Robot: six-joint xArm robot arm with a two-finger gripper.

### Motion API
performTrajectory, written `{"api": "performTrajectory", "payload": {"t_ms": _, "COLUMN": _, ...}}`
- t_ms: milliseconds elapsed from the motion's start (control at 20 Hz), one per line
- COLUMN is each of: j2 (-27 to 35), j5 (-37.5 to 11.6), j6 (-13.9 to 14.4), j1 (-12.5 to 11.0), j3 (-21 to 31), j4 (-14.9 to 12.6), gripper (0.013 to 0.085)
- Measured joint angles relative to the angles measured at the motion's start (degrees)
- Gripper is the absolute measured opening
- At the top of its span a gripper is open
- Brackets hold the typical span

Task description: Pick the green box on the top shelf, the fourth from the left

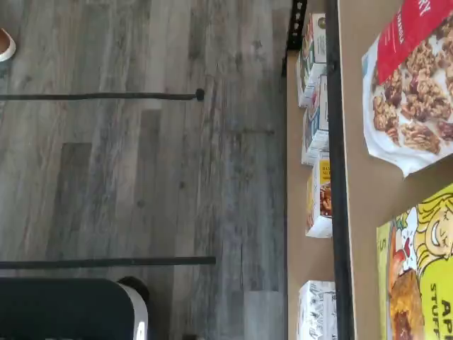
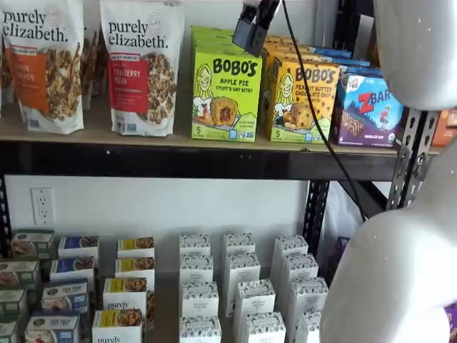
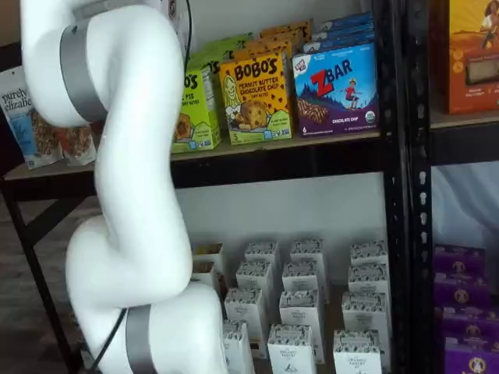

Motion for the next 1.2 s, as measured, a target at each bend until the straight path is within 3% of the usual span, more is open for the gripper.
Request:
{"api": "performTrajectory", "payload": {"t_ms": 200, "j2": -1.17, "j5": -3.23, "j6": -0.18, "j1": 0.62, "j3": 1.54, "j4": -2.41, "gripper": 0.085}}
{"api": "performTrajectory", "payload": {"t_ms": 450, "j2": -1.65, "j5": -5.26, "j6": -0.59, "j1": 0.28, "j3": 2.58, "j4": -2.14, "gripper": 0.085}}
{"api": "performTrajectory", "payload": {"t_ms": 750, "j2": -3.38, "j5": -12.04, "j6": -0.76, "j1": 0.77, "j3": 6.24, "j4": -2.44, "gripper": 0.085}}
{"api": "performTrajectory", "payload": {"t_ms": 1200, "j2": -0.98, "j5": -14.22, "j6": -0.69, "j1": 1.03, "j3": 4.5, "j4": -2.44, "gripper": 0.085}}
